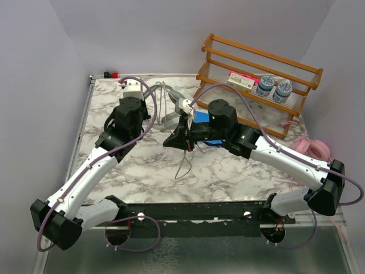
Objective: Wrap the headphones
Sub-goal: Wrap the headphones cable around the headphones.
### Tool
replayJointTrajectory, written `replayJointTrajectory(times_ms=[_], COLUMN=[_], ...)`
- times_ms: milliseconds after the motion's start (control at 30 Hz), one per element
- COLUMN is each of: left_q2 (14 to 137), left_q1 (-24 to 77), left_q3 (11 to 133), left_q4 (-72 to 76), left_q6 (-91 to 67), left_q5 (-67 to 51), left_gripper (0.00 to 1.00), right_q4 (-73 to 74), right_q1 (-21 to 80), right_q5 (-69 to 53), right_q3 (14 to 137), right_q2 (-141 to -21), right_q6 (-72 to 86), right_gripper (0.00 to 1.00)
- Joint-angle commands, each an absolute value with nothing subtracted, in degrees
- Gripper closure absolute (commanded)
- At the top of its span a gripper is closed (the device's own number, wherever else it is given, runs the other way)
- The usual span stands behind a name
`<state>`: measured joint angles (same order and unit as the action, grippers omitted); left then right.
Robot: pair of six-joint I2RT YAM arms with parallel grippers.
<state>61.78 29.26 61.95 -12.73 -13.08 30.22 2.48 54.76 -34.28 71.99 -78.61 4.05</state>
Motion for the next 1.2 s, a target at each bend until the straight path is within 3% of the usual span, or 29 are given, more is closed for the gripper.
replayJointTrajectory(times_ms=[0, 300, 533, 833, 967, 1167], left_q2=[59.0, 55.0, 52.4, 50.2, 48.1, 48.0], left_q1=[31.5, 32.9, 33.2, 33.3, 33.3, 33.3], left_q3=[57.6, 50.5, 49.6, 53.8, 55.7, 60.1], left_q4=[-7.5, -7.2, -11.9, -22.7, -26.5, -31.0], left_q6=[-0.7, 11.7, 16.5, 12.7, 10.0, 4.7], left_q5=[32.2, 32.8, 20.9, 5.9, -3.2, -5.1], left_gripper=[1.0, 1.0, 1.0, 1.0, 1.0, 1.0], right_q4=[12.3, 22.3, 26.9, 15.2, 9.8, 5.9], right_q1=[55.3, 55.3, 55.3, 53.9, 49.8, 41.9], right_q5=[-28.0, -15.0, 1.5, 23.7, 22.2, 12.8], right_q3=[76.3, 81.9, 83.1, 76.1, 73.1, 69.3], right_q2=[-78.4, -77.7, -79.2, -80.4, -80.5, -79.5], right_q6=[-3.6, -12.2, -18.0, -18.4, -16.3, -11.2], right_gripper=[0.99, 0.98, 0.99, 0.99, 0.95, 0.94])
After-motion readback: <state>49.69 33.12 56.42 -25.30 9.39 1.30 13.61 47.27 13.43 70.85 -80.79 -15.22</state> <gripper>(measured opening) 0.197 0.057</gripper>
